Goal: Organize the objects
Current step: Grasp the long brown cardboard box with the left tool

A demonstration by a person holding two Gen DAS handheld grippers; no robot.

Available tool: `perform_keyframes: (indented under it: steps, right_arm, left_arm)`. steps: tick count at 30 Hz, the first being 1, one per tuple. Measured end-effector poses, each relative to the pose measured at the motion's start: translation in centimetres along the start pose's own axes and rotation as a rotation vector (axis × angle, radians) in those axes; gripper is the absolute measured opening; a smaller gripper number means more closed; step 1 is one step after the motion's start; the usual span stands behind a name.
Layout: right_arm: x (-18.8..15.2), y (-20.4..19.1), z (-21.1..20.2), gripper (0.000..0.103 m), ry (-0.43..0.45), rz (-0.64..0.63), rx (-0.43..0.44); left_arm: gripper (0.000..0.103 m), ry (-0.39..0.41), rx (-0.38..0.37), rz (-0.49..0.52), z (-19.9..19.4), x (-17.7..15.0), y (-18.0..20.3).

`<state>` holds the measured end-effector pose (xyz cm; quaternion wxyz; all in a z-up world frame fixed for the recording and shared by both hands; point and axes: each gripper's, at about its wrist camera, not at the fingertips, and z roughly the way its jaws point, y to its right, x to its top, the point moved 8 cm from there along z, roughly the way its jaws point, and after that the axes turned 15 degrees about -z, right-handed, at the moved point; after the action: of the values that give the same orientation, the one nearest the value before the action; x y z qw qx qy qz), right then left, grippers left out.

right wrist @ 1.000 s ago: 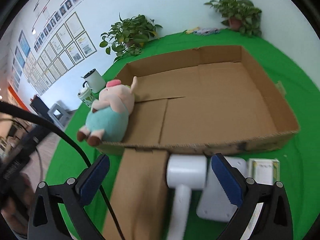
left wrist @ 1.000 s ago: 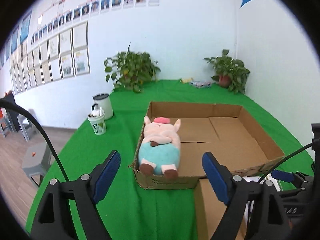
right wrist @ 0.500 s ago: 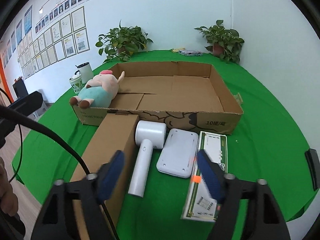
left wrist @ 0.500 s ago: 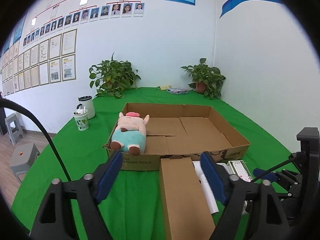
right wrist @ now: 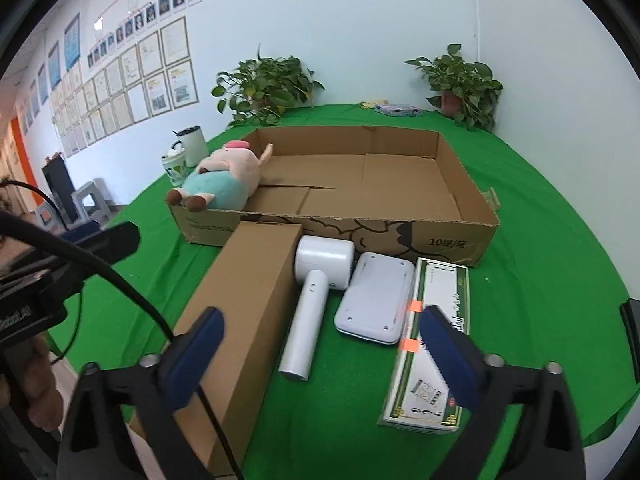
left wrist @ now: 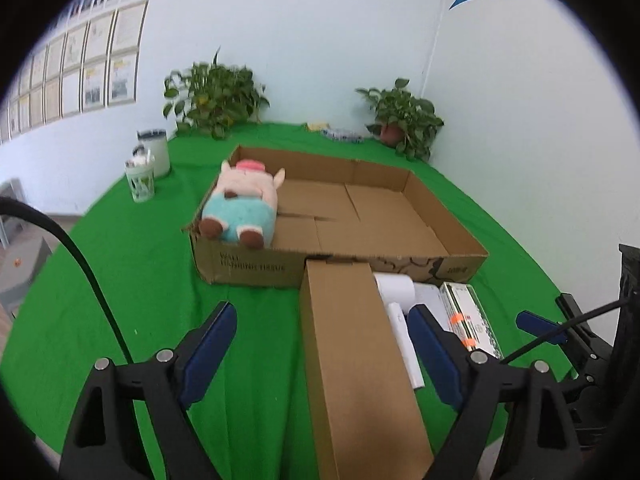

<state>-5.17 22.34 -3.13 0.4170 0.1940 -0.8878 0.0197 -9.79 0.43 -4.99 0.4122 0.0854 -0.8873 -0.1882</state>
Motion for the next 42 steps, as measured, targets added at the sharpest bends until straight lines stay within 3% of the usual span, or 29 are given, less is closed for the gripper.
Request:
perform_keyframes:
  steps: [3, 9, 12, 17, 23, 32, 37, 42]
  right_arm:
    - [-0.5, -1.2, -0.1, 0.102, -0.013, -0.020, 0.095]
    - [-1.1, -9.8, -3.4, 0.102, 0.003, -0.203, 0.504]
    - [-1.0, -12.1, -3.7, 0.102, 0.004, -0.156, 0.651]
    - [-3.1, -10.7, 1.0, 0.102, -0.123, -0.065, 0.560]
    - [-6.1, -7.7, 3.4, 0.102, -0.223, -0.046, 0.360]
    - [-6.8, -9.3, 4.0, 0.102, -0.222, 0.003, 0.368]
    - [-6.5, -11.1, 4.0, 0.102, -0.224, -0.049, 0.370]
    - [-7.5, -12.5, 4.1, 0.102, -0.236, -0.134, 0.298]
  left_arm:
    - [0.087, -0.077, -0.034, -0.049, 0.7, -0.7, -1.1]
    - [0.087, -0.146, -0.102, -0.103, 0.8, -1.4, -2.8]
    - [0.087, -0.181, -0.097, -0.123, 1.3, -1.8, -3.7]
    - [0.087, -0.259, -0.117, -0.148, 2.8, -3.5, -4.6]
    - [0.087, -0.360, -0.099, -0.147, 5.8, -6.1, -4.8]
    - [0.087, -0.465, -0.195, -0.154, 6.6, -7.9, -2.9]
    - [0.086, -0.551, -0.264, -0.173, 6.6, -9.7, -1.7]
    - [0.086, -0.585, -0.287, -0.172, 5.9, -10.9, -1.0]
